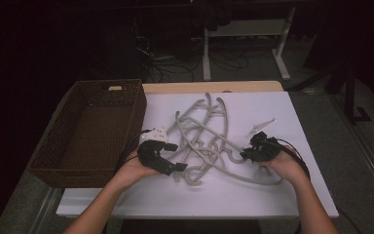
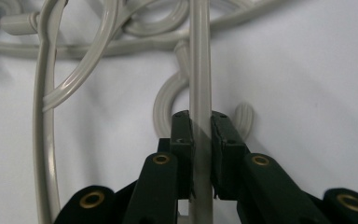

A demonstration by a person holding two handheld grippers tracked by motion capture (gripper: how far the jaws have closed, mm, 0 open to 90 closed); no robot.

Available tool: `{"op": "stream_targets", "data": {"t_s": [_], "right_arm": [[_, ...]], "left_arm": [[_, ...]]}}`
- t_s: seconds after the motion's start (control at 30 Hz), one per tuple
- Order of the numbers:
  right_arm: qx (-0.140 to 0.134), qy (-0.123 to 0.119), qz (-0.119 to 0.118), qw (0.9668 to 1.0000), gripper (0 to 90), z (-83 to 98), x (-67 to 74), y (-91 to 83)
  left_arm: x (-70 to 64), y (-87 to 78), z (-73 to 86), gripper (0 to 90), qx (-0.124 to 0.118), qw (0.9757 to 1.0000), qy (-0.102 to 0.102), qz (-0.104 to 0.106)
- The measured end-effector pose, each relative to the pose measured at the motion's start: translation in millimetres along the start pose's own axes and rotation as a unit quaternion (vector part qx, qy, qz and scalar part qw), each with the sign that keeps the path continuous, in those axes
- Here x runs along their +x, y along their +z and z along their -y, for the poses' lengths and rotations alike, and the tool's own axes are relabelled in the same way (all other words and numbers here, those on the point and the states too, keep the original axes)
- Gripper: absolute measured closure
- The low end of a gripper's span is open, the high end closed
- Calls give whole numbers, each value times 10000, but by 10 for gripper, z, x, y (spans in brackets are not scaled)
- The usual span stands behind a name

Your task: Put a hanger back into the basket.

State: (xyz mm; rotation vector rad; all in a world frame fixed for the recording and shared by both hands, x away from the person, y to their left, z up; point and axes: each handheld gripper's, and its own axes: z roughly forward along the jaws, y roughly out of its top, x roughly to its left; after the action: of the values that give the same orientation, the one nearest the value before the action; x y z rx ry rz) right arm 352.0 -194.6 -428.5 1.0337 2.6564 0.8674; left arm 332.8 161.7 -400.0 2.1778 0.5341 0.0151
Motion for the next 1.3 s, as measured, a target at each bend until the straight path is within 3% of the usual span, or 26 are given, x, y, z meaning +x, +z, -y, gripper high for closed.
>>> {"op": "stream_targets", "data": {"t_s": [0.33,0.43,0.53,0.67,0.8,0.9,0.97,1.2,1.3], "right_arm": [[113,-676,-148,9975,799,-478,-44,300],[196,-628,-227,9976,785,-534,-57,384],[154,-433,-214,9987,656,-534,-62,400],[-175,-151,-218,9995,652,-519,-23,253],[-376,35,-270,9989,787,-461,77,76],[-454,35,-286,9986,890,-368,189,-26],[-520,47,-279,9982,892,-286,263,-73],[-394,-9,-440,9983,892,-36,541,-90],[-199,-55,-463,9987,892,48,630,-30]], "left_arm": [[-4,-4,0,157,-15,10000,8,13],[3,-16,3,157,-25,10000,6,11],[10,-30,3,157,-46,10000,-9,-3],[16,-39,2,157,-61,10000,-31,-17],[10,-35,0,157,-44,10000,-23,-30],[8,-33,0,157,-43,10000,-21,-31],[10,-32,1,157,-38,10000,-24,-37],[13,-35,2,157,-39,10000,-34,-56],[17,-42,5,157,-47,10000,-42,-60]]}}
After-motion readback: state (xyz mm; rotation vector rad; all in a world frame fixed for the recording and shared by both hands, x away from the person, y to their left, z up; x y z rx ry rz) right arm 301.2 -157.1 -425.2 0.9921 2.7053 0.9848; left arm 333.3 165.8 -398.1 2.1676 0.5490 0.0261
